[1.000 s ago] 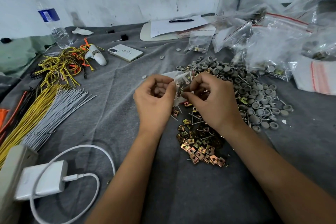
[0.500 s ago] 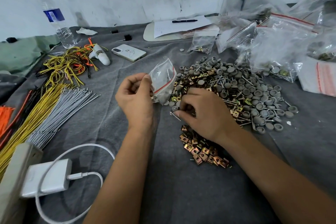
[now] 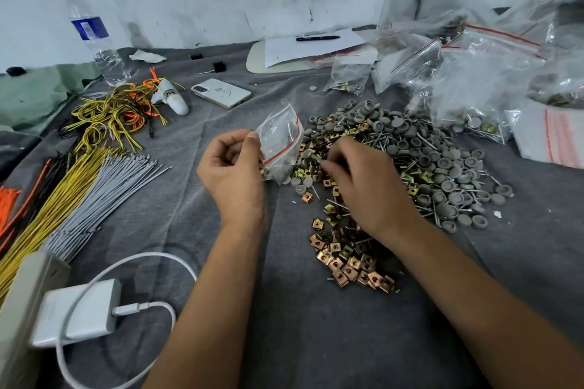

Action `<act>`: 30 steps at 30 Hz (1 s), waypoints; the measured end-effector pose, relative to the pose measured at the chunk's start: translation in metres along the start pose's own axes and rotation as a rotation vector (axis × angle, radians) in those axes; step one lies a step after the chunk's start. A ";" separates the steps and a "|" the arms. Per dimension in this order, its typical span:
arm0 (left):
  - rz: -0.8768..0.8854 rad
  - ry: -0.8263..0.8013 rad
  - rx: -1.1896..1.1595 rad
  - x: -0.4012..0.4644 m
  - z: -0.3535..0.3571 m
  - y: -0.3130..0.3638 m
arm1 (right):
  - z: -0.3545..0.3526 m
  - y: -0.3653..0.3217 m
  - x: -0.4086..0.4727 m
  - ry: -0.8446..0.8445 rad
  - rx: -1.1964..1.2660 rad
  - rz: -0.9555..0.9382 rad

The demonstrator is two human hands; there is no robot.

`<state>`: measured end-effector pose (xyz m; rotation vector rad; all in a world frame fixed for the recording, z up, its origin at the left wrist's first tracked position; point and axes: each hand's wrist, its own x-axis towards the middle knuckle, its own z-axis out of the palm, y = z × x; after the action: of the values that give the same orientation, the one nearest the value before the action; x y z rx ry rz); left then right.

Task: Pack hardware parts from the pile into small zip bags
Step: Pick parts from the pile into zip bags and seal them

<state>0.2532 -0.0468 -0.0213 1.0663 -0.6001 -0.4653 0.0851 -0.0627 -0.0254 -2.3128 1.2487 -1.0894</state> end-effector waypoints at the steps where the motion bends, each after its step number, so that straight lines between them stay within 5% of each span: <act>1: 0.008 -0.007 0.013 0.000 0.000 0.000 | -0.004 0.001 0.001 0.105 0.056 0.000; 5: 0.052 -0.115 0.112 -0.008 0.004 -0.005 | -0.012 0.006 0.002 0.325 0.109 -0.074; 9: 0.157 -0.289 0.291 -0.025 0.011 -0.014 | -0.013 0.010 0.003 0.208 0.045 -0.120; 13: 0.470 -0.450 0.562 -0.040 0.016 -0.016 | -0.010 0.013 0.002 0.027 0.052 -0.076; 17: 0.628 -0.543 0.597 -0.046 0.018 -0.019 | -0.010 0.015 0.002 0.098 0.135 0.068; 24: 0.595 -0.543 0.591 -0.047 0.018 -0.020 | -0.010 0.015 0.002 0.047 0.063 0.060; 30: 0.465 -0.460 0.523 -0.042 0.017 -0.020 | -0.012 0.015 0.004 0.338 0.092 0.134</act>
<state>0.2090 -0.0408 -0.0430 1.2671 -1.3968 -0.1358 0.0687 -0.0736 -0.0238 -2.0021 1.4132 -1.4989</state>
